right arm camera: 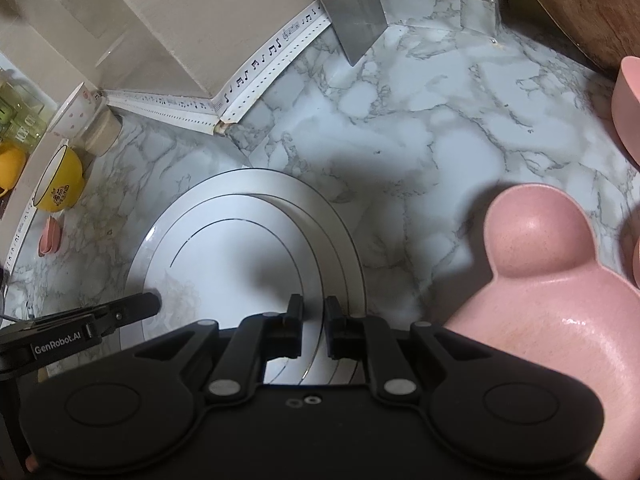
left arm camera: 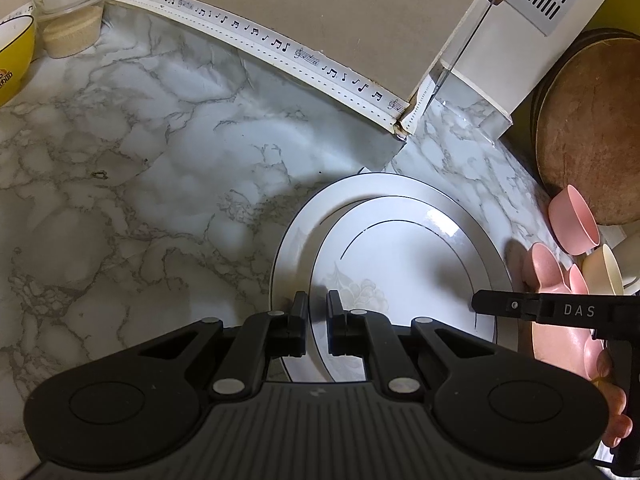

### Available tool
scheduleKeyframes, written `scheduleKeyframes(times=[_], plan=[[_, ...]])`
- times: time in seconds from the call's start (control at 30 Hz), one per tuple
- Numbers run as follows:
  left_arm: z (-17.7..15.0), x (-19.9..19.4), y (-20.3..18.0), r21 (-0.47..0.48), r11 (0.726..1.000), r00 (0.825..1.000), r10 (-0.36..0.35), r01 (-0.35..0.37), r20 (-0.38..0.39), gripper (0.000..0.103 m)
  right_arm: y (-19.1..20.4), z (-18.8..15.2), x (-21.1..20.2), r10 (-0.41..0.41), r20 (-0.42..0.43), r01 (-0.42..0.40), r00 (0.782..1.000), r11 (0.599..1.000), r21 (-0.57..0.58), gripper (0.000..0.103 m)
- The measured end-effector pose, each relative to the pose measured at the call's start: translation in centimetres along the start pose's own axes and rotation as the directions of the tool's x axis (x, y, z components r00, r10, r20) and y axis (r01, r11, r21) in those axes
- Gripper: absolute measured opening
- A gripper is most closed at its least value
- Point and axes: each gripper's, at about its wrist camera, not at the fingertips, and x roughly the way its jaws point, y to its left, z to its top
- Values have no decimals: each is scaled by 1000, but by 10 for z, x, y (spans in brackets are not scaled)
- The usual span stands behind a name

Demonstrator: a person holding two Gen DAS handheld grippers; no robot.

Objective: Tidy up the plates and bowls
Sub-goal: 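Press the stacked plate down and open both tools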

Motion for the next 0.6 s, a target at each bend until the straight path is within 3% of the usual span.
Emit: scheduleKeyframes(times=[0.43, 0.6], plan=[[1, -5, 3, 17, 1000, 1000, 7, -7, 23, 8, 1, 0, -3, -35, 10, 35, 999, 999, -35, 9], [0, -12, -1, 22, 1000, 999, 3, -4, 44, 8, 4, -2, -13, -42, 34, 44, 999, 997, -56, 20]])
